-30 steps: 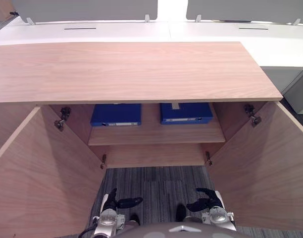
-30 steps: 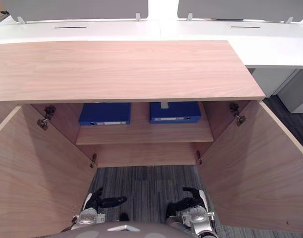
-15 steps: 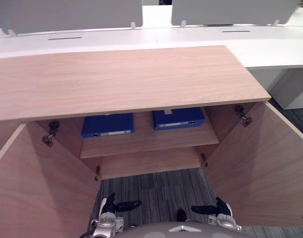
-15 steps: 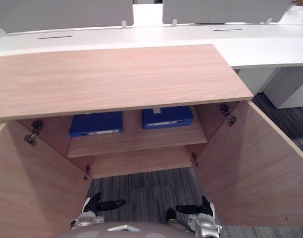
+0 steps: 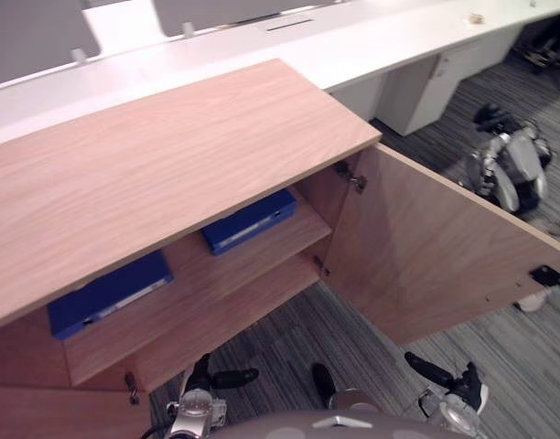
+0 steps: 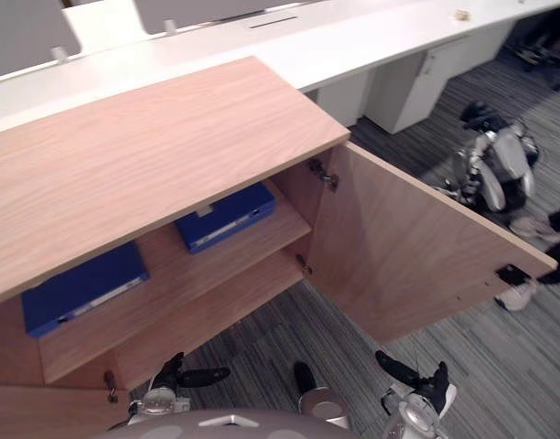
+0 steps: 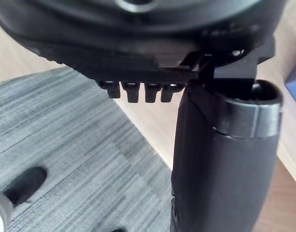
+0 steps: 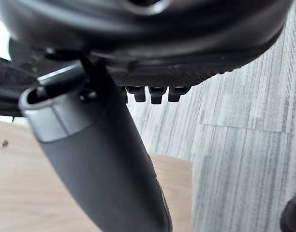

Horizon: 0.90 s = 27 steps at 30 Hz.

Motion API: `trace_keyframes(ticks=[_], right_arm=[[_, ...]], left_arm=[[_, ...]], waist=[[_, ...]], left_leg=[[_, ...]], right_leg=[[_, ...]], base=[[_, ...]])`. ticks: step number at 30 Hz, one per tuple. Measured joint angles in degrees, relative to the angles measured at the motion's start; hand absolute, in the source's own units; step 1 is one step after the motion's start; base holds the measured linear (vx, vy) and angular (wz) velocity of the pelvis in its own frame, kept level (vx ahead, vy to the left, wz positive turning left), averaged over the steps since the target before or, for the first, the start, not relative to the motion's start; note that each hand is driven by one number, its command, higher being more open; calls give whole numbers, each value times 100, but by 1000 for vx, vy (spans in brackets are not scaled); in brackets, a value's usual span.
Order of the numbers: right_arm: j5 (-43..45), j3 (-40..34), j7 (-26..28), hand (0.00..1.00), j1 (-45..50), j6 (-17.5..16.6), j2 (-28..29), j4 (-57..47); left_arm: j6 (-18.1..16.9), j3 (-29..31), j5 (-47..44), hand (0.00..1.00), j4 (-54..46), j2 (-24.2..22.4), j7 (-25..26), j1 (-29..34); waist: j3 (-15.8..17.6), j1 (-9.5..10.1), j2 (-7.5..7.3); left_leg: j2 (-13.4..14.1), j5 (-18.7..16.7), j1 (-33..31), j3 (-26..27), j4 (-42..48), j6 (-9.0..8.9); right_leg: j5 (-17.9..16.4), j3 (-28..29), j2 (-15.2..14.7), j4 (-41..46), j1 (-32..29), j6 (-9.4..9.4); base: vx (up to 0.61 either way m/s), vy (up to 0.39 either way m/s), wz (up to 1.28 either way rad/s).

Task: Walk over to the cabinet, pick up the folder, carry it to the office cabinet, place the folder inside the office cabinet, then close the office cabinet door

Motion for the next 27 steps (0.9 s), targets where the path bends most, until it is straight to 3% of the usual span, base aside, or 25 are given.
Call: trace_keyframes(ticks=[8,19,27], right_arm=[[-71,-43,-38,100,-513,-39,-115,-1135],[-294,259,168,100,-1790,-136,-1876,-690],[-302,702,417,100,-1845,-145,-1992,-395]], left_arm=[[-30,-69,299,100,-102,-315,-89,-160],[-83,-556,408,100,23,-105,-235,-64],[-189,-704,489,100,30,32,-294,-70]], waist=[[190,-132,148],[421,-189,449],[417,-241,465]], left_leg=[[-17,-17,-99,479,40,-24],[17,0,-321,399,119,-100],[41,3,-439,103,178,-102]], right_leg=[[106,557,241,194,-450,2],[460,380,128,-407,-450,-5],[459,116,52,-409,-443,-5]], base=[[-17,-28,-42],[-3,-31,-3],[29,-8,14]])
